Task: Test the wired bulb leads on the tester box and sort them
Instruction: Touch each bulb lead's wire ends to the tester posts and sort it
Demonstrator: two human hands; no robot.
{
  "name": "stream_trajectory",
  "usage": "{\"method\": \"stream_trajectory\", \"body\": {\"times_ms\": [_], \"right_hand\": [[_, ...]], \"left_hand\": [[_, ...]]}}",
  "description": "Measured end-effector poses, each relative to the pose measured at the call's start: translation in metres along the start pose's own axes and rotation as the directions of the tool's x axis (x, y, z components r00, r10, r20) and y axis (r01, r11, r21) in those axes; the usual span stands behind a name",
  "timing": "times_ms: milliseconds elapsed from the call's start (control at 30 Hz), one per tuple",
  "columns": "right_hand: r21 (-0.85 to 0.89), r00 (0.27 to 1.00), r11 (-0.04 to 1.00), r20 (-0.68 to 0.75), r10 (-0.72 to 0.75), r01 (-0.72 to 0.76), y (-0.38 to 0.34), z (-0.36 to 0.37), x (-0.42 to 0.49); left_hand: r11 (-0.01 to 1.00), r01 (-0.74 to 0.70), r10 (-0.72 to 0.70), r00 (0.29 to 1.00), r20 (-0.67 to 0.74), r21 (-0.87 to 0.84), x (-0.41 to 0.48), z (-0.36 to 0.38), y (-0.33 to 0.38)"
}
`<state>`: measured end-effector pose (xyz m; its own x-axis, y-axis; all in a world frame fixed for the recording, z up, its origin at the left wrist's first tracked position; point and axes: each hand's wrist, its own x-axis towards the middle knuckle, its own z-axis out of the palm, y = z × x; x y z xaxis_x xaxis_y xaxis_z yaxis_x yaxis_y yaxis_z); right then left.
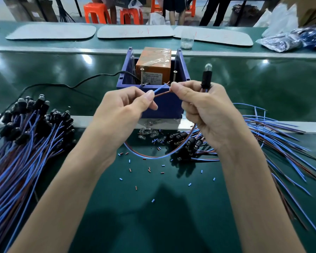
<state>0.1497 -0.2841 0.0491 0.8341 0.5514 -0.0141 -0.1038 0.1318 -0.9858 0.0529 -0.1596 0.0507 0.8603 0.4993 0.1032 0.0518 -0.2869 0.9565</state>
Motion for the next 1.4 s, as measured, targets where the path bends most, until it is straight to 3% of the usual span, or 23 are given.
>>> {"method": "stream_trajectory", "body": {"times_ms": [233,467,533,767,867,967,1067,1200,1300,1400], "right_hand": [[0.06,0.99,0.998,-0.138,0.0,0.009,0.0,-0.002,0.004],[0.186,0.985,0.978,-0.161,-0.063,0.093,-0.004,-0.003,0.003],[0.211,0.992,0.975,-0.118,-0.052,0.076,-0.004,-0.005,0.002],[-0.027,0.998,0.998,0.011,-0.059,0.059,0.0,-0.005,-0.003],[-0.12,0.994,0.991,0.097,-0.041,0.053,0.004,0.0,-0.007],[-0.03,0.984,0.999,0.175,-0.013,0.019,0.007,0.008,-0.012],[0.006,0.983,0.999,0.181,-0.033,0.032,0.009,0.007,-0.014],[-0.059,0.978,0.997,0.206,-0.033,0.046,0.008,0.001,-0.015],[-0.093,0.983,0.995,0.183,-0.011,0.028,0.007,-0.002,-0.012],[-0.084,0.998,0.996,0.067,-0.016,0.021,0.006,-0.006,-0.006]], "left_hand": [[0.997,0.004,-0.009,0.998,-0.056,-0.079,0.002,-0.005,0.0],[0.887,0.043,-0.061,0.998,-0.025,-0.46,0.005,0.0,0.0],[0.853,0.073,-0.087,0.996,-0.002,-0.517,0.006,0.003,-0.001],[0.798,0.103,-0.161,0.986,-0.046,-0.594,0.001,0.018,-0.002],[0.778,0.141,-0.163,0.986,0.02,-0.612,-0.004,0.021,-0.001],[0.666,0.181,-0.106,0.983,0.149,-0.724,-0.008,0.024,0.002],[0.627,0.207,-0.087,0.977,0.196,-0.751,-0.01,0.026,0.002],[0.672,0.202,-0.107,0.978,0.177,-0.712,-0.011,0.028,-0.002],[0.817,0.113,-0.146,0.989,-0.013,-0.566,-0.008,0.027,-0.007],[0.884,0.007,-0.103,0.978,-0.18,-0.468,-0.003,0.021,-0.007]]}}
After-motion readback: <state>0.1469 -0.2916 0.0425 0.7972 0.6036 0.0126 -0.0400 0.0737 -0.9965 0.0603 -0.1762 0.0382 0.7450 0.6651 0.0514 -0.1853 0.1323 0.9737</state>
